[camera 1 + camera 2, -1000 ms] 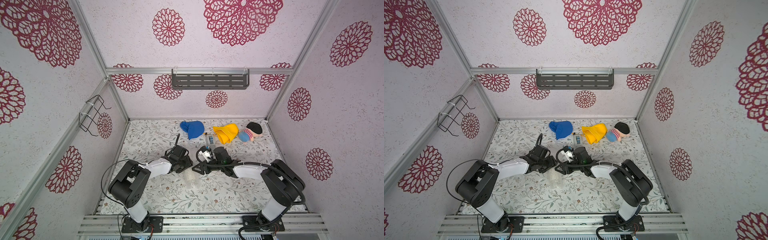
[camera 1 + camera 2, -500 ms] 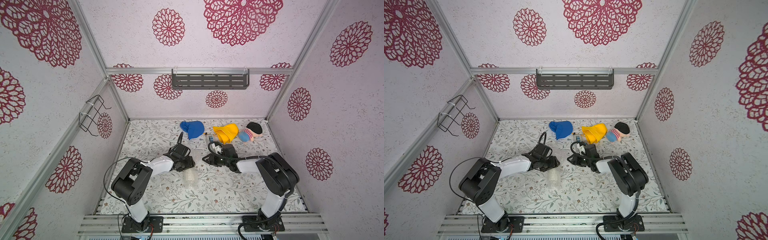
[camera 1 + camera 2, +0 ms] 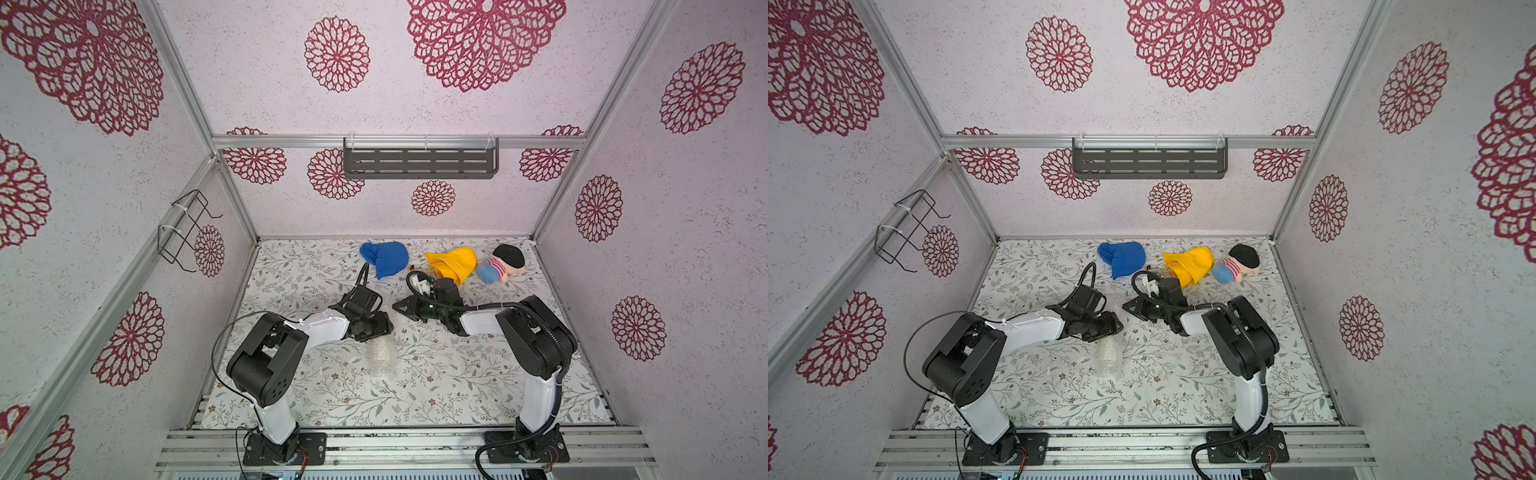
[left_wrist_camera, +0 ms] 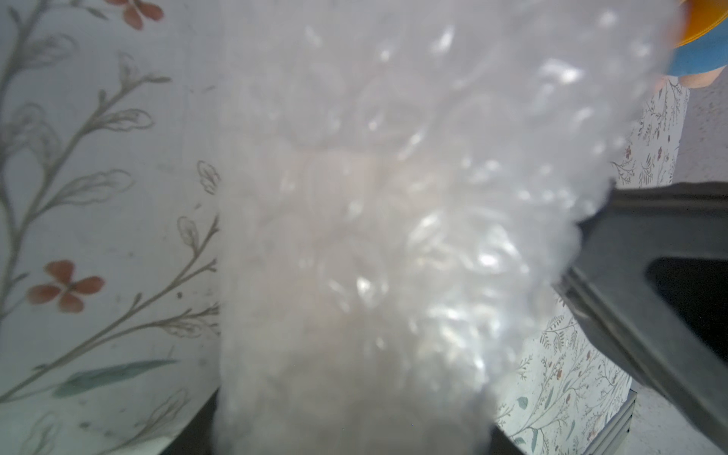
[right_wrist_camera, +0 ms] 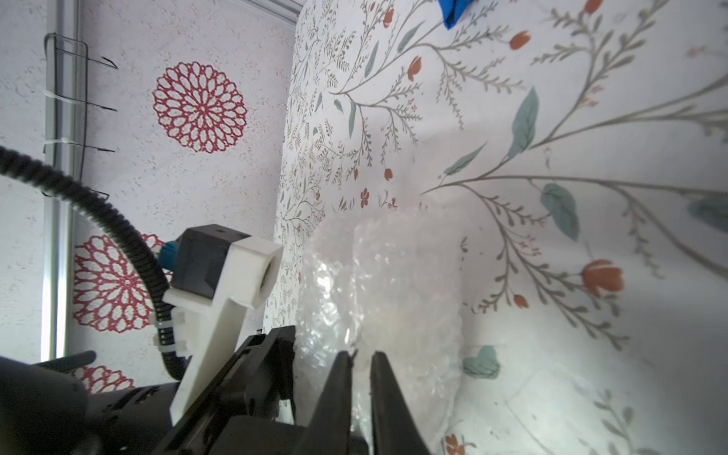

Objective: Wrap vases in bubble wrap
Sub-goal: Wrap the vase in bubble wrap, then tear off the tape using the Tape Cutter.

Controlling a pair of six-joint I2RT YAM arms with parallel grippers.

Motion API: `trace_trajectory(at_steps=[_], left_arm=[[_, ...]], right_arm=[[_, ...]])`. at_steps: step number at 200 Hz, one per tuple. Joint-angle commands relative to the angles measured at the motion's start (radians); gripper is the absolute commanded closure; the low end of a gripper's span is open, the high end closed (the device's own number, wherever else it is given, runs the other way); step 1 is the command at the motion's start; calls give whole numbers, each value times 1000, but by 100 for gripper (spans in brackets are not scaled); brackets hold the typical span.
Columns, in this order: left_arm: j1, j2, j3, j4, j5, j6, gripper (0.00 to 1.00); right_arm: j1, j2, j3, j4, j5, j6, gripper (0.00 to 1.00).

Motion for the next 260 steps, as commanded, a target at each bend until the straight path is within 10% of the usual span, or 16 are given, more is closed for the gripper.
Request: trace_trajectory(at_steps=[1, 54, 104, 197, 260], left_arm=[[-11, 26, 17, -15, 30, 25, 81], [-11, 35, 30, -40, 29, 50, 84], [38, 77, 128, -118, 26, 137, 87], [199, 186, 274, -52, 79, 219, 87], [265, 119, 81, 167, 112, 188, 88]], right_arm=[[4, -21, 41, -3, -12, -3, 95], [-1, -13, 61, -49, -28, -39, 94], [-36, -169, 166, -551, 247, -438, 56], [-103, -64, 489, -1014, 523, -700, 65], [-103, 88, 721, -1259, 590, -779, 63]])
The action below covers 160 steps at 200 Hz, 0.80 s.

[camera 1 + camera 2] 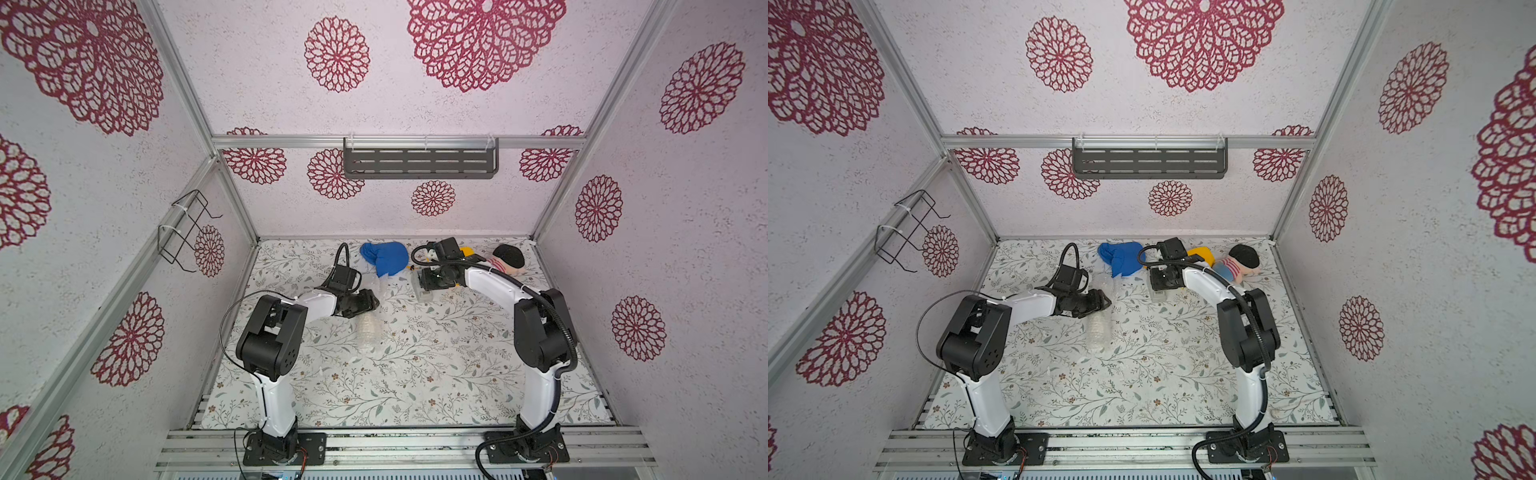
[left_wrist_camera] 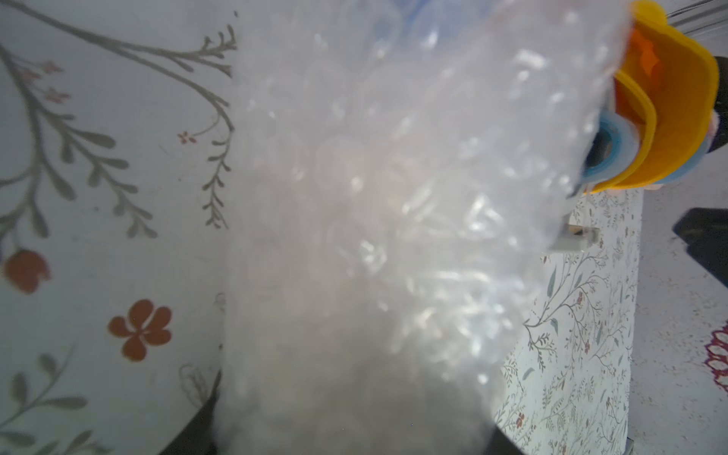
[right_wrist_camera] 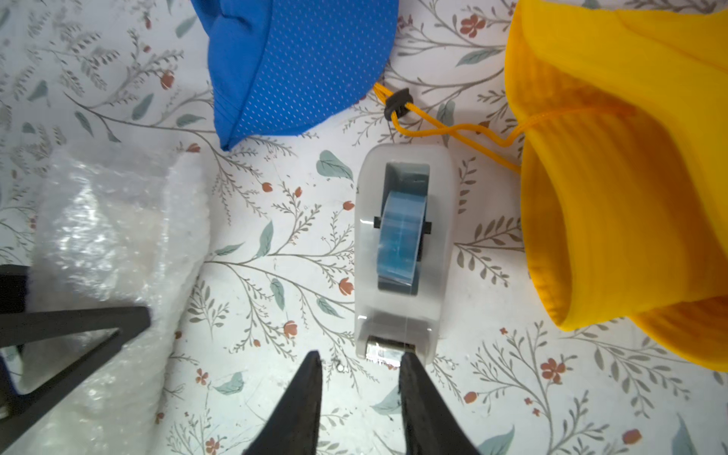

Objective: Wrap vases in bubble wrap
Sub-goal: Tear off the tape using the Tape Cutter.

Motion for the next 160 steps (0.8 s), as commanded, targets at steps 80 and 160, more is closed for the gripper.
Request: trace_trajectory(at_steps=[80, 160], left_arm=[[25, -10, -33, 90, 87, -21, 88], [24, -6, -25, 77, 89, -10, 88]], right_arm=[[-12, 58, 132, -183, 2, -118, 67], [-178, 79, 79, 22, -580, -9, 70]])
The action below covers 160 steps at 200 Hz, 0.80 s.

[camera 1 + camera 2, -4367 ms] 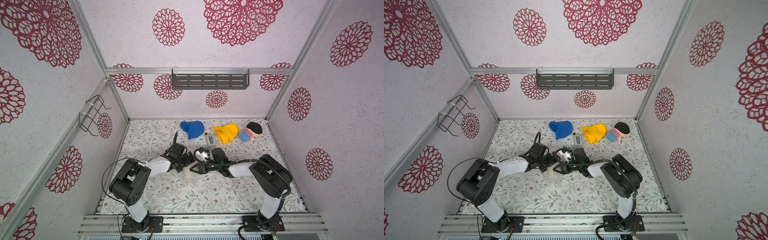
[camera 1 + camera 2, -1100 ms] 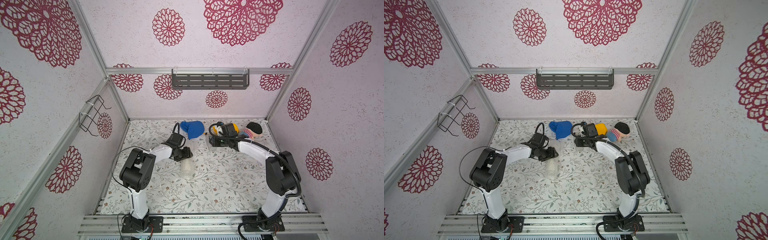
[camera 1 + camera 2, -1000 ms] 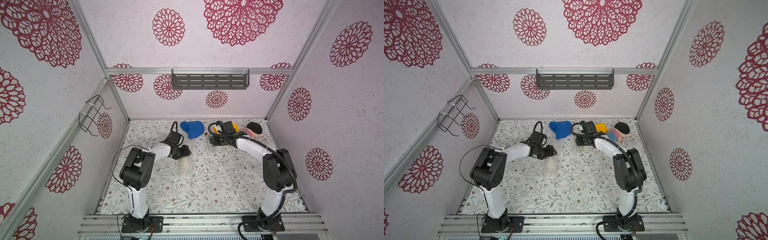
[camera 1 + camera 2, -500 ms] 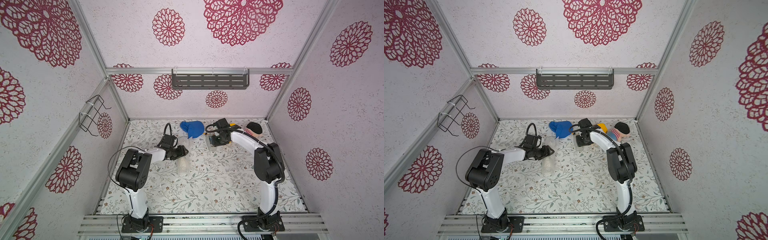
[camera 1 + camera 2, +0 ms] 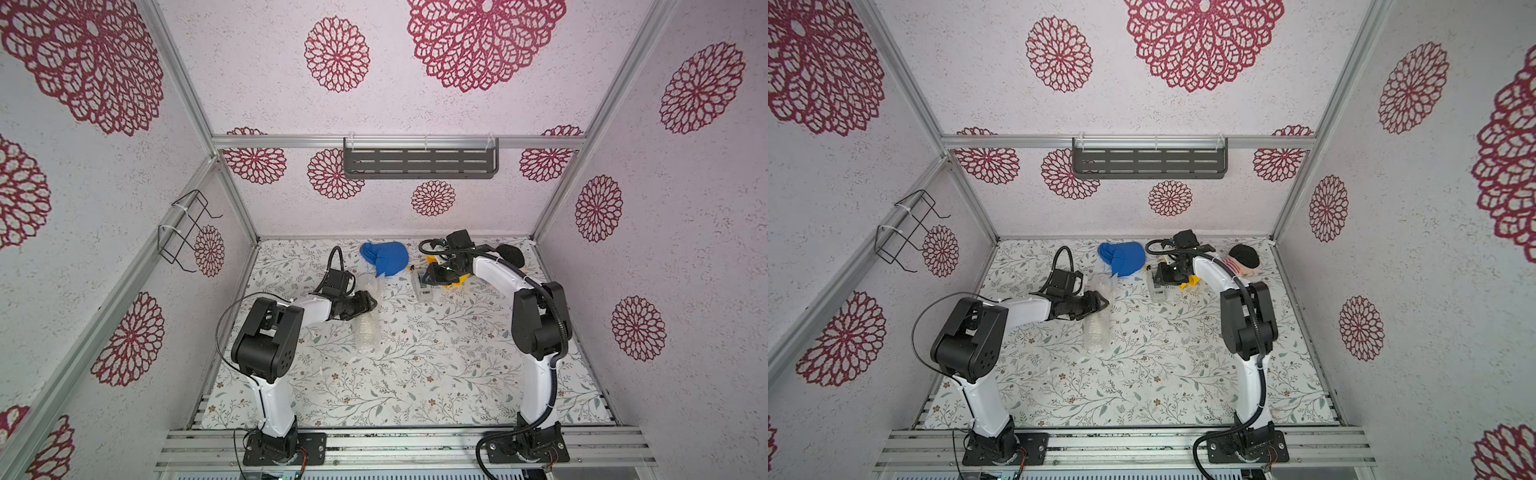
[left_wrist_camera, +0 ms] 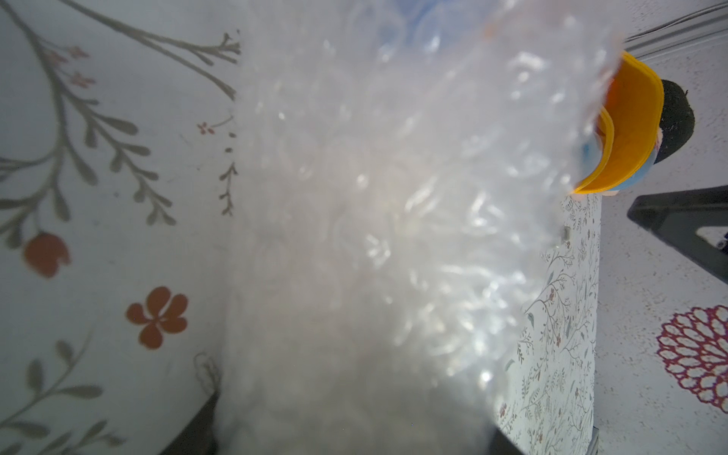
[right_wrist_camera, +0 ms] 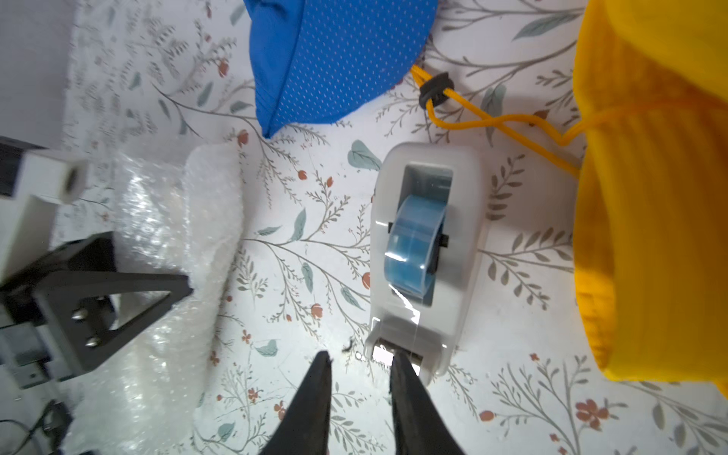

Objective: Wrap vases in bubble wrap
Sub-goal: Tear off the tape using the Tape Cutter.

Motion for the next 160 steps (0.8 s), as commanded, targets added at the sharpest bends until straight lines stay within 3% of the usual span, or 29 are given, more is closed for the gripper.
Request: trace_trajectory(at_steps=[1, 43, 160], left_arm=[[0, 5, 19, 10, 9, 18, 88], [-1, 0, 19, 8, 14, 21, 88], [-2, 7, 25, -1, 14, 28, 88]], right_arm=[[-38, 2, -14, 76, -199, 44, 70], [-63, 39, -25, 88, -248, 37, 68], [-65, 82, -31, 67, -211, -30, 66]])
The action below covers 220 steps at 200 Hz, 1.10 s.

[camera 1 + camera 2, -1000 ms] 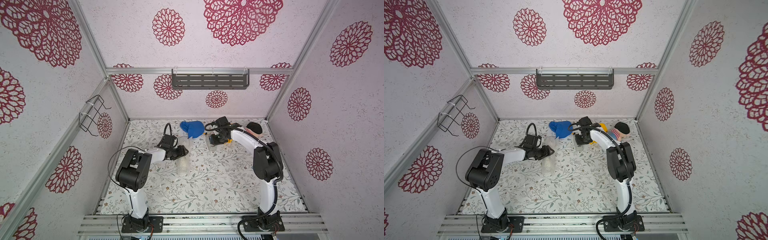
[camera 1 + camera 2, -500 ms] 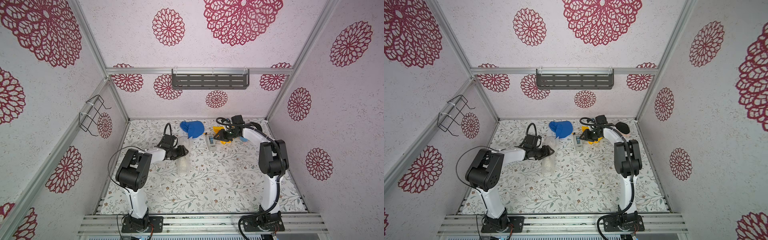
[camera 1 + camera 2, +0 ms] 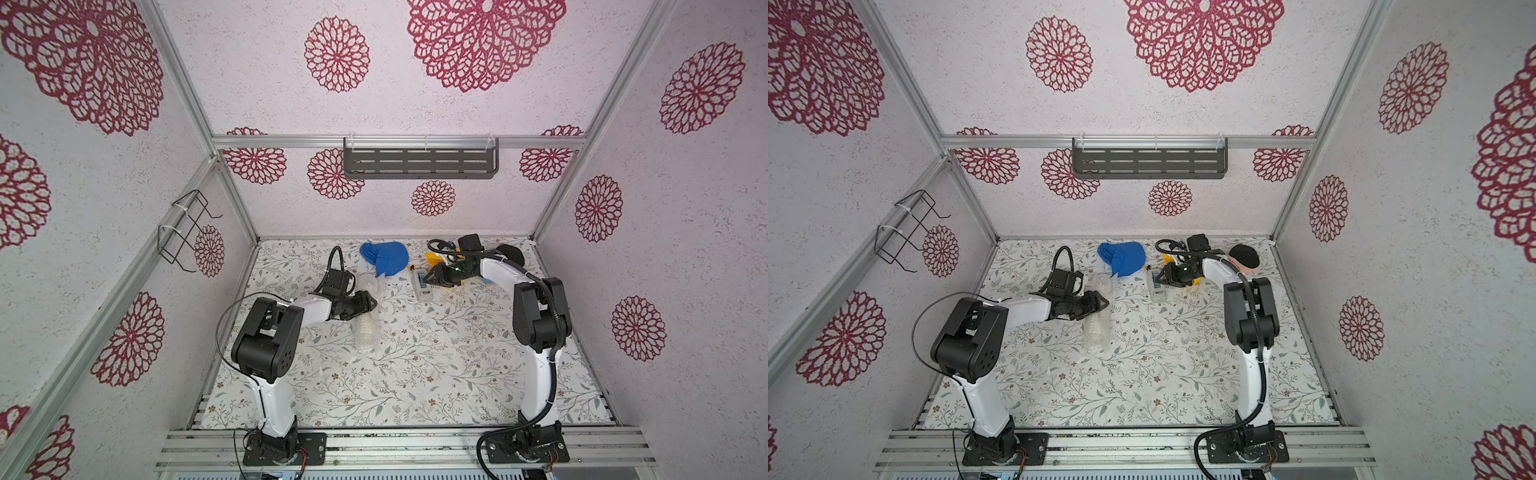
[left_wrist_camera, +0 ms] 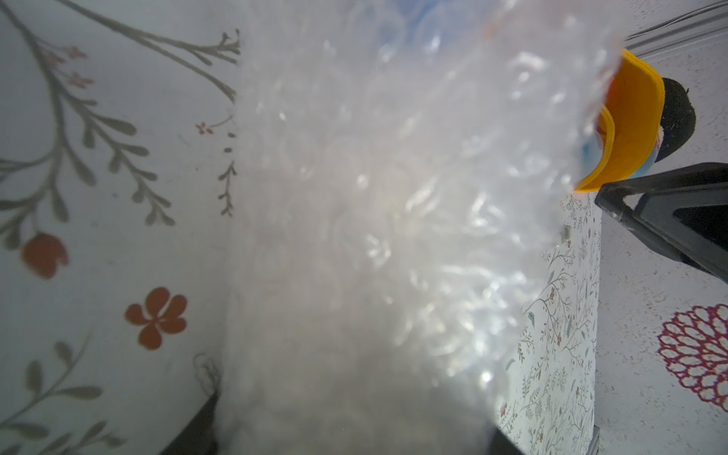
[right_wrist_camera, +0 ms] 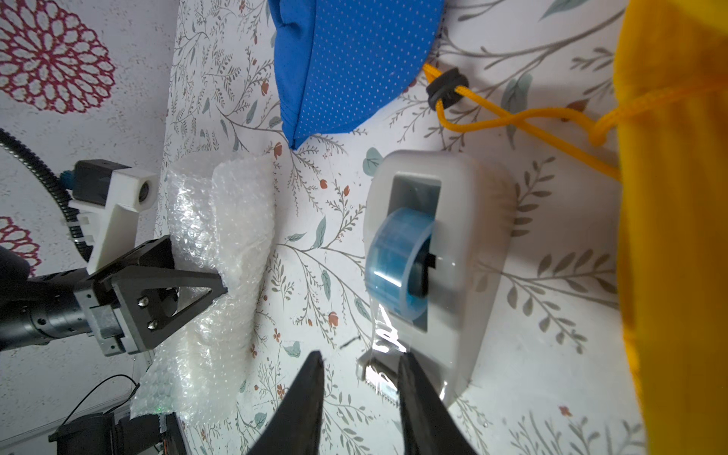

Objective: Wrap vases in bubble wrap
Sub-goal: Tear off the tape using the Tape Cutter.

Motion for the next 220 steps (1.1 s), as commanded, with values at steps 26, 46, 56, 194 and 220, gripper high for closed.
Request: trace_trajectory(at_steps=[26, 46, 56, 194, 220], left_arm=[[-3, 8, 24, 3, 15, 23, 88], [-3, 8, 24, 3, 15, 23, 88], [-3, 8, 23, 3, 15, 23, 88], [-3, 9, 27, 0, 18, 24, 88], [-3, 11, 27, -2, 18, 24, 88]], right_arm=[[1, 17, -3, -15, -1, -39, 66], [2, 23, -2, -20, 4, -46, 68], [2, 25, -3, -23, 4, -48, 68], [19, 64, 28, -48, 13, -63, 65], [21, 67, 29, -48, 6, -62, 65]])
